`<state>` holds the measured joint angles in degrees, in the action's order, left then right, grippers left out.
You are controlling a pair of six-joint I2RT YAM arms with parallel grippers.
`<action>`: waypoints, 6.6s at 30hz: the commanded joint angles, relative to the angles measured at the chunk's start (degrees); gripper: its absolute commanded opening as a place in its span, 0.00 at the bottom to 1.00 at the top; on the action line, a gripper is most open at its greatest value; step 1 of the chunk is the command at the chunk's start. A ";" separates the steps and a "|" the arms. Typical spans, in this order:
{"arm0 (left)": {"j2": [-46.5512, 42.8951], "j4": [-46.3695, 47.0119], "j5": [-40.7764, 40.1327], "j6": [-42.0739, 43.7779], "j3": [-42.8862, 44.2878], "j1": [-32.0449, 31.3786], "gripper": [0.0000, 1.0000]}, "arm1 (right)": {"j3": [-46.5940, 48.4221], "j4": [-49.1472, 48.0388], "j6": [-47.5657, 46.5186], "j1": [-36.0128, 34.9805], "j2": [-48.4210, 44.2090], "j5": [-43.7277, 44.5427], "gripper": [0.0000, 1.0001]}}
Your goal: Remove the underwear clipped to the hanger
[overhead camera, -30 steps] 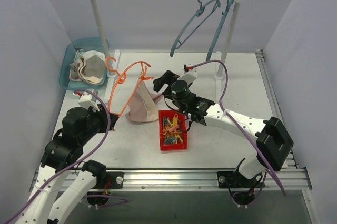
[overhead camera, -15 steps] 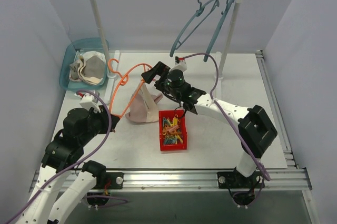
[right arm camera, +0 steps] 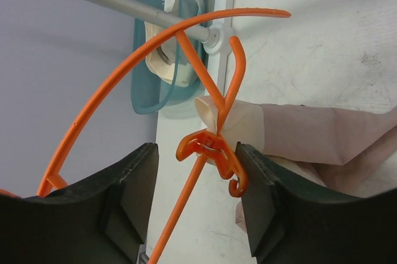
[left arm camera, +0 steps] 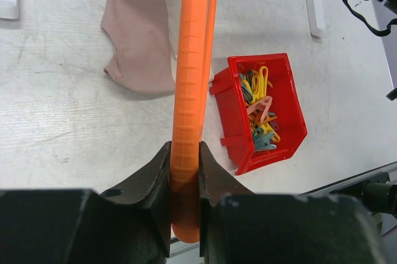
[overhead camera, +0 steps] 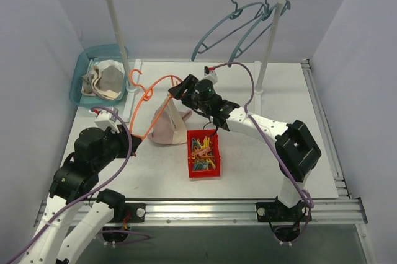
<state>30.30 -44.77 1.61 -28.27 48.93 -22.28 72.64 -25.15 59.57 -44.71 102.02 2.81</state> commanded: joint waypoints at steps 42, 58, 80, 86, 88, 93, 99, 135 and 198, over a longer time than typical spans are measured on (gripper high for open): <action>0.46 4.79 -6.17 0.67 -0.59 0.13 0.03 | -11.90 5.18 -15.08 0.94 -18.15 0.00 0.00; 3.09 7.33 -3.98 1.29 -0.59 0.13 0.03 | -18.85 32.35 -22.57 -10.04 -25.47 12.56 0.00; 31.45 10.32 -3.54 17.80 30.59 0.05 0.03 | -23.41 36.22 -21.43 -13.21 -40.83 17.15 0.80; 45.60 7.86 -8.37 24.49 47.03 0.13 0.03 | -27.29 36.92 -19.67 -13.39 -44.62 15.48 0.80; 47.38 7.42 -9.77 25.28 50.20 0.13 0.03 | -28.43 36.92 -19.41 -13.48 -46.12 15.56 0.80; 48.27 9.53 -12.32 27.21 52.14 -0.04 0.02 | -29.49 36.84 -19.41 -13.56 -47.61 15.91 0.80; 47.31 13.04 -11.20 30.38 52.15 -0.04 0.02 | -29.75 35.87 -20.46 -13.56 -46.12 15.91 0.80; 42.40 12.17 -8.38 23.45 45.66 2.25 0.94 | -30.37 35.17 -19.67 -13.30 -46.03 15.65 0.80; 27.79 21.49 -17.45 14.81 10.21 7.76 0.03 | -33.36 35.34 -18.43 -12.16 -50.43 13.63 0.80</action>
<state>57.10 -15.00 -15.81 -18.39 56.21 -18.63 37.08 10.11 42.74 -57.30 51.59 16.53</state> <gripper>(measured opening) 0.040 0.808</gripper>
